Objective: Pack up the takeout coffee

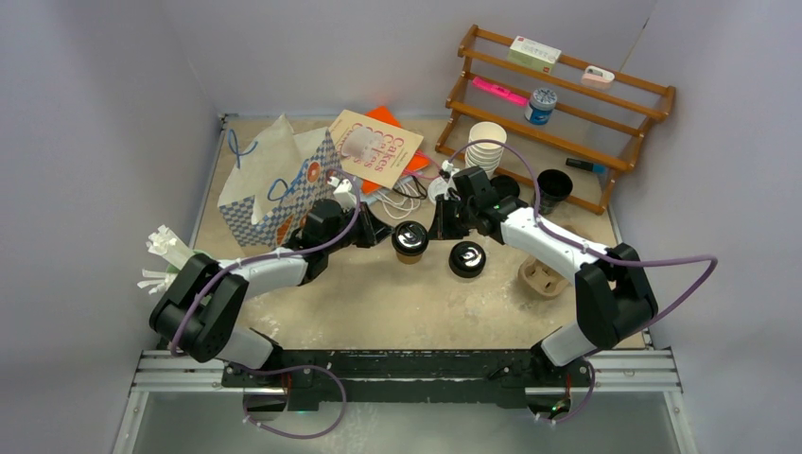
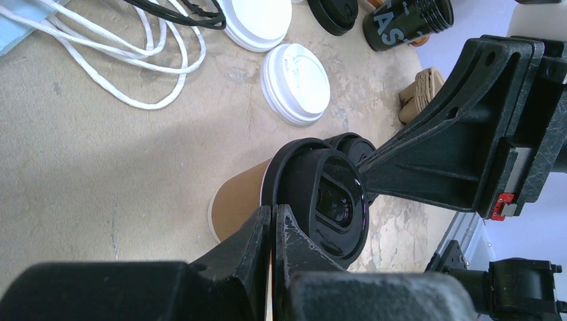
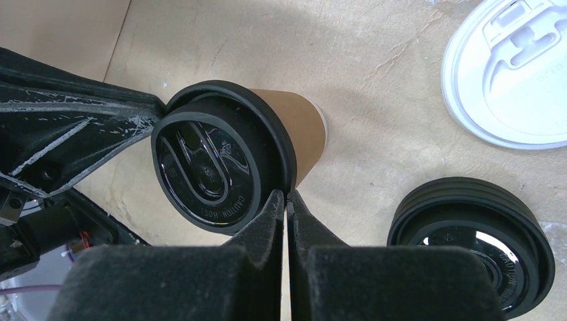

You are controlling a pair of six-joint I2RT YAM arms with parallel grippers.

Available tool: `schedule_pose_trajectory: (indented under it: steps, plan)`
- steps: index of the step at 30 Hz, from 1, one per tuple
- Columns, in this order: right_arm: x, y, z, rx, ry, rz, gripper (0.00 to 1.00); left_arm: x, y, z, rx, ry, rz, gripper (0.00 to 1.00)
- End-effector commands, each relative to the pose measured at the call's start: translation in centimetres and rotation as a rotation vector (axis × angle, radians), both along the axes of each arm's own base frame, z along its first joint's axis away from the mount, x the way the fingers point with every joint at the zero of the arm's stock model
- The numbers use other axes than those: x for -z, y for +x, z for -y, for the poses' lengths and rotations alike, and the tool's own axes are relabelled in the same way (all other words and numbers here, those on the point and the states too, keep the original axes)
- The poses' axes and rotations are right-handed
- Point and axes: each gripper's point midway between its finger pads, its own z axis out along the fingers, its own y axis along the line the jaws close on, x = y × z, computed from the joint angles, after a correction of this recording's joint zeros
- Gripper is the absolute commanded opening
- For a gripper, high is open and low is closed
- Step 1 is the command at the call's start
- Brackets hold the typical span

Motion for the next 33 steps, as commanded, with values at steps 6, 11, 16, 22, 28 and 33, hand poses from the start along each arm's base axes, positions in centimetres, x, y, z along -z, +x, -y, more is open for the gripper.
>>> schedule_pose_trajectory:
  steps: [6, 11, 16, 22, 28, 33]
  plan:
    - [2.8, -0.8, 1.5, 0.0, -0.11, -0.058, 0.02, 12.5, -9.0, -4.9, 0.056, 0.328, -0.445, 0.0]
    - [2.9, -0.8, 1.4, -0.002, -0.109, -0.064, 0.02, 13.5, -9.6, -5.4, 0.063, 0.364, -0.483, 0.0]
    - [3.4, -1.0, 1.5, -0.004, -0.117, -0.075, 0.02, 14.3, -10.0, -5.5, 0.066, 0.375, -0.507, 0.0]
    - [2.5, -0.6, 1.6, 0.005, -0.119, -0.049, 0.02, 11.7, -8.4, -4.5, 0.073, 0.339, -0.444, 0.0]
    - [0.4, 0.3, 1.7, 0.027, -0.116, 0.004, 0.01, 6.0, -5.7, -3.5, 0.068, 0.321, -0.316, 0.04]
    - [-1.5, 1.0, 1.5, 0.024, -0.103, 0.041, 0.02, 2.6, -3.8, -2.8, 0.052, 0.299, -0.235, 0.13]
